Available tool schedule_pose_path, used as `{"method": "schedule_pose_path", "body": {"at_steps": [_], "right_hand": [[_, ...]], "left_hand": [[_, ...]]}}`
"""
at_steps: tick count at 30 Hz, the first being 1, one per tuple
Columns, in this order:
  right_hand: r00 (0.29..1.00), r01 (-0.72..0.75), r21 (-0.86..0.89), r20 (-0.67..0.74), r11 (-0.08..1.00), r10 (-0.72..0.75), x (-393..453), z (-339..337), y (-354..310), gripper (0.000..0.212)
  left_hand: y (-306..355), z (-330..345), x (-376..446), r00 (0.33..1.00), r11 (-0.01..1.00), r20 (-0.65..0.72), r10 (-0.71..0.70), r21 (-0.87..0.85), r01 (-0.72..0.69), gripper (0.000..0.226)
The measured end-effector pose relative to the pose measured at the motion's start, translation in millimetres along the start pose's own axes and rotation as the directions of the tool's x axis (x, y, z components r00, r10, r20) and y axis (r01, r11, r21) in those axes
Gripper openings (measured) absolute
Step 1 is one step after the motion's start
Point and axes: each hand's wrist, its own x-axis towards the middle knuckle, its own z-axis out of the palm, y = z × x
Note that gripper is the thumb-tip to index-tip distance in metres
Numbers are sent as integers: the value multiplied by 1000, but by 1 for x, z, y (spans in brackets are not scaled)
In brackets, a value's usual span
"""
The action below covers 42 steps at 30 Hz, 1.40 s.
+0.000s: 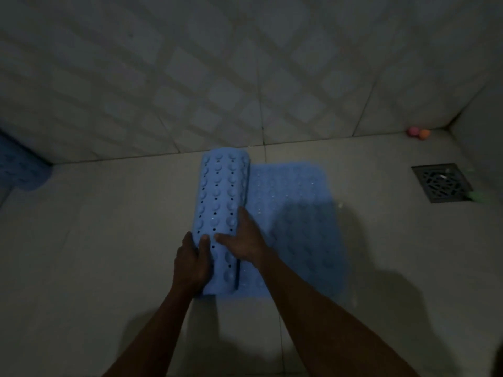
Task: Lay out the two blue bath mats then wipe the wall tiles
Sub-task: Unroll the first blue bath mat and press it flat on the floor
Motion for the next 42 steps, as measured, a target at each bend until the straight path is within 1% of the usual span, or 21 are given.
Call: {"method": "schedule_pose_path", "body": {"at_steps": [2, 5, 8, 11, 13, 15, 18, 19, 23, 25, 26, 29, 31, 33, 34, 35, 37, 38, 39, 40, 42], "right_hand": [[999, 25, 21, -35, 999, -25, -4, 2, -4, 107], [988, 86, 71, -135, 994, -75, -9, 4, -5, 100], [978, 129, 80, -175, 988, -113, -11, 10, -9, 88], [992, 48, -15, -120, 999, -49, 1, 29, -5, 110], [997, -26, -149, -81, 988, 14, 18, 41, 4, 120], [997, -35, -234, -77, 971, 17, 14, 48, -15, 112], [996, -32, -220, -91, 975, 13, 0, 61, -45, 92], [993, -29, -212, -117, 977, 4, -1, 65, -50, 92], [965, -69, -217, -264, 974, 9, 26, 75, -36, 119], [966, -127, -242, -249, 962, 64, 26, 80, -49, 127], [974, -136, -264, -212, 955, 81, 21, 84, -60, 120], [991, -110, -212, -103, 971, 90, 9, 101, -79, 71], [994, -42, -205, -107, 978, 20, 12, 110, -79, 63], [994, -44, -161, -104, 986, 27, 13, 120, -78, 55], [995, -52, -118, -96, 992, 41, 13, 125, -78, 57], [993, -64, -98, -107, 993, 53, 14, 129, -79, 68], [991, -57, -46, -120, 997, 51, 24, 138, -72, 109], [994, -45, -33, -99, 998, 42, 30, 141, -67, 121], [996, -54, -87, -72, 995, 48, 36, 142, -66, 124], [997, -66, -172, -40, 983, 60, 34, 143, -76, 118], [1000, -31, -330, -5, 943, 31, 31, 148, -90, 90]], "left_hand": [[1, 2, 0, 1000, 1000, -10, 22, -20, -23, 40], [-3, -6, -2, 998, 996, 44, 49, -72, -46, 43], [-7, -21, 3, 996, 996, 85, -42, -78, 49, 56], [-14, -32, 8, 988, 985, 81, -133, -98, 140, 67], [-22, -41, 13, 989, 984, 69, -132, -114, 139, 63], [-29, -49, 16, 991, 985, 77, -108, -127, 117, 54], [-38, -55, 20, 985, 974, 95, -147, -158, 160, 55], [-41, -58, 22, 981, 968, 96, -167, -174, 182, 57], [-48, -71, 31, 973, 946, 51, -224, -228, 230, 52], [-53, -75, 35, 968, 937, 65, -242, -242, 251, 54], [-56, -76, 36, 964, 928, 80, -252, -261, 264, 56], [-64, -79, 38, 961, 925, 83, -265, -259, 278, 57], [-70, -81, 39, 964, 935, 48, -262, -237, 265, 54], [-77, -83, 42, 970, 950, 0, -241, -206, 236, 49], [-82, -84, 44, 971, 953, -16, -239, -198, 231, 48], [-86, -86, 45, 969, 952, -27, -247, -194, 237, 48], [-93, -94, 48, 958, 946, -46, -282, -179, 270, 54], [-96, -99, 51, 955, 946, -56, -290, -164, 278, 58], [-98, -103, 53, 955, 949, -61, -290, -150, 278, 60], [-100, -107, 55, 957, 952, -62, -284, -140, 273, 61], [-104, -111, 54, 966, 963, -47, -253, -112, 246, 57]]}}
